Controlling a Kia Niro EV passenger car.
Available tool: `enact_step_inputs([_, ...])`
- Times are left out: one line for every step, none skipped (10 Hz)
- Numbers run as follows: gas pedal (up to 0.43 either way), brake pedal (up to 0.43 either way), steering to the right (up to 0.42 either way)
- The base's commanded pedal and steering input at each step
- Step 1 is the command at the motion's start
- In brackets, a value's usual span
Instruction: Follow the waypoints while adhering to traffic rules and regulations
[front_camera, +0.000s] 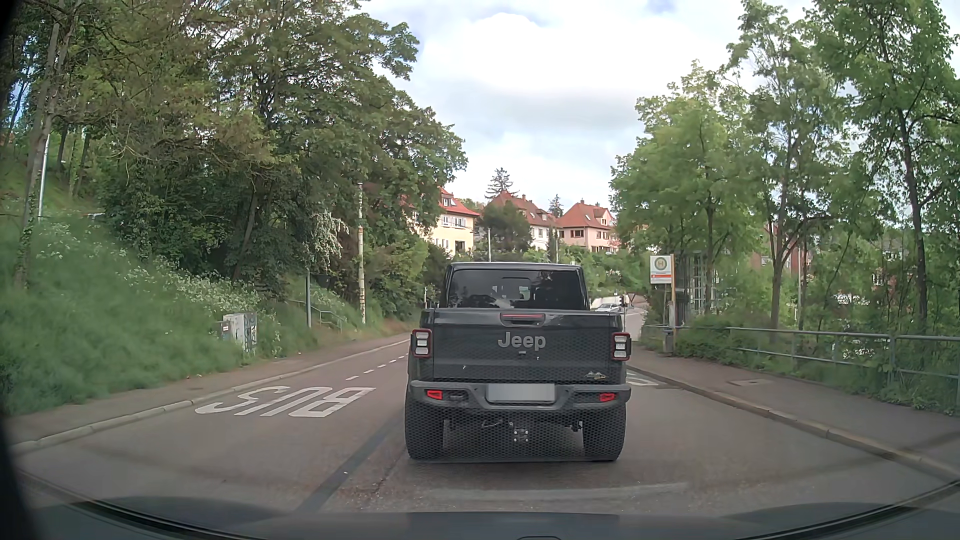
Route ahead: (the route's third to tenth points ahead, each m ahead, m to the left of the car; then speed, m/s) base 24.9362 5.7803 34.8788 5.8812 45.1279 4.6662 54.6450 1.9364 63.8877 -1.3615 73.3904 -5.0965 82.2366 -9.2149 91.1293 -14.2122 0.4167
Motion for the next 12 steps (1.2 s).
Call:
enact_step_inputs([0.079,0.0,0.001])
enact_step_inputs([0.079,0.0,0.001])
enact_step_inputs([0.079,0.0,0.001])
enact_step_inputs([0.079,0.0,0.001])
enact_step_inputs([0.079,0.0,0.001])
enact_step_inputs([0.079,0.0,0.001])
enact_step_inputs([0.079,0.0,0.001])
enact_step_inputs([0.079,0.0,0.001])
enact_step_inputs([0.079,0.0,0.001])
enact_step_inputs([0.079,0.0,0.001])
enact_step_inputs([0.079,0.0,0.001])
enact_step_inputs([0.079,0.0,0.001])
